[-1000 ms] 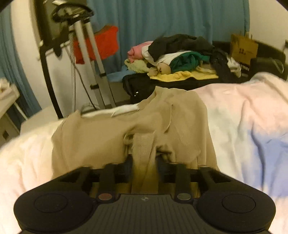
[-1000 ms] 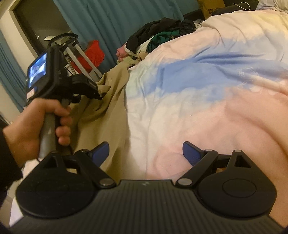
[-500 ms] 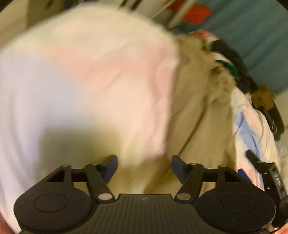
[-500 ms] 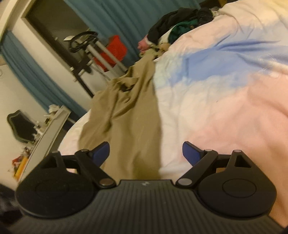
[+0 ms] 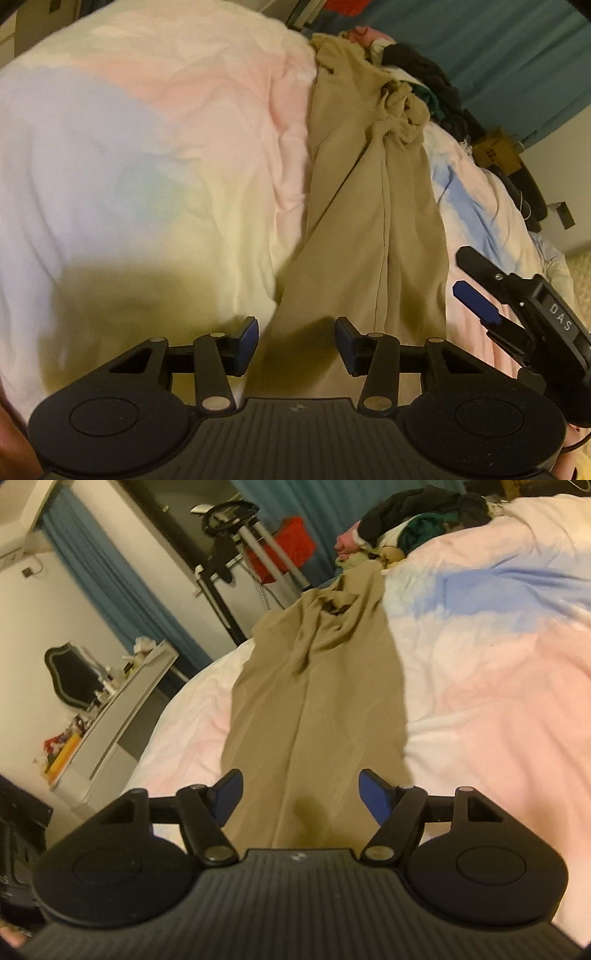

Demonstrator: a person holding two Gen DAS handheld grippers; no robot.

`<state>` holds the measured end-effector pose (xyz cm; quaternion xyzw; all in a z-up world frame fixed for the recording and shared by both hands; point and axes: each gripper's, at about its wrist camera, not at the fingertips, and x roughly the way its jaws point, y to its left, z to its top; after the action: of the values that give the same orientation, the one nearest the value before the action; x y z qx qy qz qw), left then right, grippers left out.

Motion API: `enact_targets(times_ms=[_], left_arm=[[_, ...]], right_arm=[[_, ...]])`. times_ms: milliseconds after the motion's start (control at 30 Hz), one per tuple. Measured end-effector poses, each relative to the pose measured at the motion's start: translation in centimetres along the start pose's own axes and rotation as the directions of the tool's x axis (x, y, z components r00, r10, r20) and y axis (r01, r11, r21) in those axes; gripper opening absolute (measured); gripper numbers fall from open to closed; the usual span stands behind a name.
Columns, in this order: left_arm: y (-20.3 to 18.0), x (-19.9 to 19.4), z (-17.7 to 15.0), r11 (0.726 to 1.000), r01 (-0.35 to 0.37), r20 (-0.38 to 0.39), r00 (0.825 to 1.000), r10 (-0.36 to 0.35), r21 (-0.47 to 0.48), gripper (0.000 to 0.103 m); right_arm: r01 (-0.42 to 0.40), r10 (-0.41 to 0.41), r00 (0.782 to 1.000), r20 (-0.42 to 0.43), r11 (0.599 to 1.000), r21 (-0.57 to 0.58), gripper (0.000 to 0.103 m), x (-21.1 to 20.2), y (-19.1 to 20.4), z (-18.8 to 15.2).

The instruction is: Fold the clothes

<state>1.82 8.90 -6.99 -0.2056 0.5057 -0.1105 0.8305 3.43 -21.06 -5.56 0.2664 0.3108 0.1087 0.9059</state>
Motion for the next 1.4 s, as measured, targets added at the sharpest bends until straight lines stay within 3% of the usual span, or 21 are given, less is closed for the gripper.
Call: enact_targets(times_ms=[167, 300, 333, 367, 467, 633, 833, 900, 1000, 1067, 1100, 1133, 1200, 1300, 1400], left_arm=[[0.2, 0.6, 0.0, 1.000, -0.012, -0.045, 0.999, 0.011, -0.010, 0.047], [-1.0, 0.8, -1.0, 0.998, -0.006, -0.063, 0.998, 0.010, 0.070, 0.028], [-1.5, 0.6, -1.4, 0.995, -0.009, -0.056, 0.998, 0.015, 0.101, 0.014], [-2.0, 0.2, -1.7, 0.991, -0.014, -0.037, 0.999, 0.019, 0.135, 0.006], [-3.1, -1.7, -2.7, 0.976, -0.008, 0.035, 0.999, 0.001, 0.215, 0.005], [-2.5, -5.3, -3.6, 0.983, 0.048, 0.156, 0.985, -0.076, 0.176, 0.004], [-2.1, -5.8, -3.6, 0.991, 0.018, 0.180, 0.983, -0.041, 0.129, 0.004], [-1.9, -5.6, -3.3, 0.993, 0.003, 0.174, 0.985, -0.023, 0.118, 0.004], [-1.9, -4.5, -2.8, 0.994, -0.019, 0.169, 0.986, 0.000, 0.110, 0.004], [-1.7, -4.3, -2.7, 0.994, -0.031, 0.164, 0.986, 0.013, 0.105, 0.004], [-1.6, -4.3, -2.6, 0.994, -0.035, 0.162, 0.987, 0.018, 0.103, 0.004], [-1.5, -4.2, -2.6, 0.994, -0.040, 0.160, 0.987, 0.023, 0.101, 0.004], [-1.3, -4.4, -2.6, 0.994, -0.045, 0.164, 0.986, 0.029, 0.095, 0.004], [-1.3, -5.0, -2.5, 0.995, -0.048, 0.178, 0.983, 0.033, 0.086, 0.011], [-2.0, -6.7, -2.9, 0.990, -0.048, 0.239, 0.971, 0.016, 0.129, 0.041]], right_arm=[[0.015, -0.017, 0.999, -0.035, 0.998, -0.056, 0.072, 1.3, 0.4, -0.4], [-0.083, 0.081, 0.992, -0.099, 0.997, -0.010, 0.072, 2.2, 0.1, -0.5], [-0.125, 0.126, 0.983, -0.132, 0.992, 0.011, 0.072, 2.4, 0.1, -0.7], [-0.169, 0.172, 0.971, -0.168, 0.985, 0.035, 0.072, 2.7, 0.2, -0.8], [-0.215, 0.229, 0.943, -0.242, 0.973, 0.084, 0.071, 2.9, 0.2, -1.6], [-0.264, 0.346, 0.881, -0.324, 0.926, 0.269, 0.070, 2.6, -1.3, -2.9], [-0.304, 0.460, 0.809, -0.365, 0.860, 0.410, 0.070, 2.4, -1.1, -4.4], [-0.303, 0.482, 0.796, -0.366, 0.841, 0.449, 0.070, 2.3, -1.2, -4.7], [-0.292, 0.498, 0.783, -0.373, 0.824, 0.485, 0.045, 2.2, -1.1, -5.3], [-0.286, 0.506, 0.764, -0.401, 0.822, 0.493, 0.041, 2.3, -0.7, -6.0], [-0.282, 0.493, 0.769, -0.407, 0.832, 0.478, 0.036, 2.2, -0.5, -6.1], [-0.277, 0.478, 0.777, -0.410, 0.844, 0.459, 0.021, 2.1, -0.3, -6.1], [-0.284, 0.464, 0.794, -0.393, 0.855, 0.434, 0.006, 1.7, 0.1, -5.9], [-0.342, 0.482, 0.817, -0.317, 0.847, 0.406, 0.005, 0.6, 1.0, -4.5], [-0.390, 0.494, 0.827, -0.270, 0.848, 0.359, 0.005, -0.2, 2.6, -2.7]])
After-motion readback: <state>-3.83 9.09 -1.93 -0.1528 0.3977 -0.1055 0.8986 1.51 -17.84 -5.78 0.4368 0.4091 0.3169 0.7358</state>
